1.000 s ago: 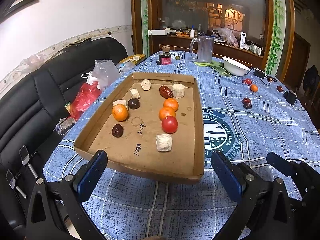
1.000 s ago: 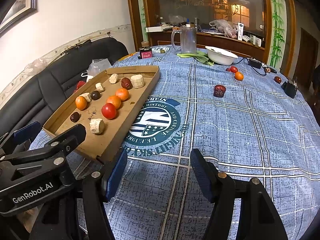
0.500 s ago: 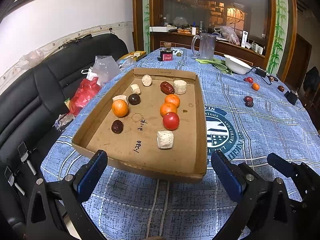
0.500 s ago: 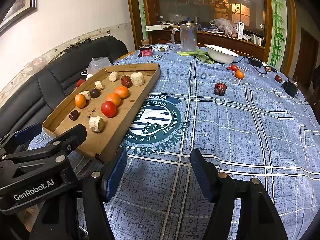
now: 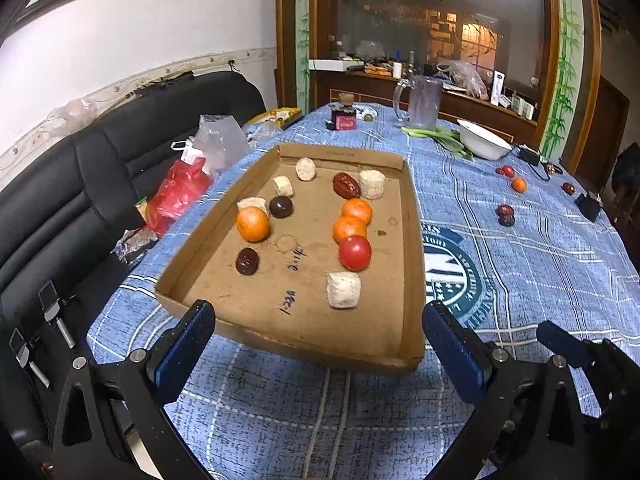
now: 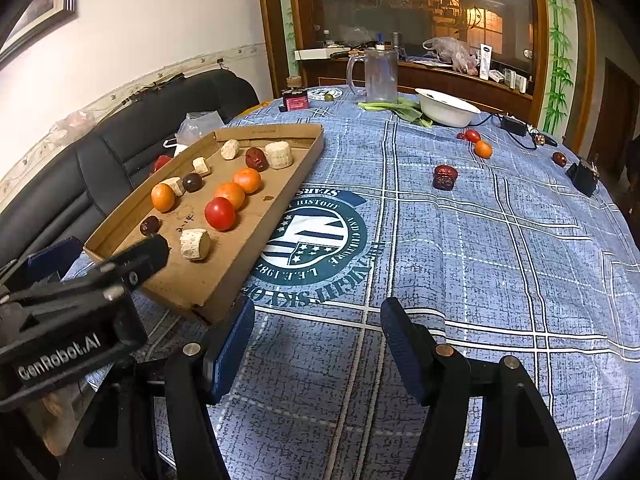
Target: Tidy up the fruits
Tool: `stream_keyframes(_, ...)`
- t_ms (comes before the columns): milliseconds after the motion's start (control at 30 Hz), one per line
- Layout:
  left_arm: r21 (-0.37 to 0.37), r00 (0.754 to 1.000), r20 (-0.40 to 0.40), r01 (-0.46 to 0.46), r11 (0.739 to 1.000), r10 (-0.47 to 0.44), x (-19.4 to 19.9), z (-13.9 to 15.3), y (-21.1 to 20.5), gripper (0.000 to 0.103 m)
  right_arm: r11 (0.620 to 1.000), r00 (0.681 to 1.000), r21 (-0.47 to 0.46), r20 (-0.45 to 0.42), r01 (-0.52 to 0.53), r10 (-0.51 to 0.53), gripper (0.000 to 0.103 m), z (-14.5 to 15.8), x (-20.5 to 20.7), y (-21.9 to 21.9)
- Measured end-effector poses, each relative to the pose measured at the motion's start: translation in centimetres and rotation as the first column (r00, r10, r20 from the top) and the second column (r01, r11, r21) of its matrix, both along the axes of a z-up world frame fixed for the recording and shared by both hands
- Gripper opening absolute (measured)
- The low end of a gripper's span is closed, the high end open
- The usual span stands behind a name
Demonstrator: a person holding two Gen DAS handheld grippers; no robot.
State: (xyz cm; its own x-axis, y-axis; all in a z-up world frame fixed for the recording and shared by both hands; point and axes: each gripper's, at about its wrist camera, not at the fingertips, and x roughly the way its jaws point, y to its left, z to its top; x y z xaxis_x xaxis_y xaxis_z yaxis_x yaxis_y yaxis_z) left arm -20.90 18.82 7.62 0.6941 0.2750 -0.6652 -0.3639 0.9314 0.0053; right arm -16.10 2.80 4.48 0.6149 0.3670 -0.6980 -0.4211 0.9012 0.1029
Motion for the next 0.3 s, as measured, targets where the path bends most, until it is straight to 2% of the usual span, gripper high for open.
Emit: stream_keyframes(300, 0.003, 1.000, -0.007, -0.012, 1.000, 0.012, 0.87, 0.57, 0.48, 0.103, 1.000, 1.000, -0.002, -0.002, -0.029, 0.029, 0.071, -0.15, 0.29, 0.46)
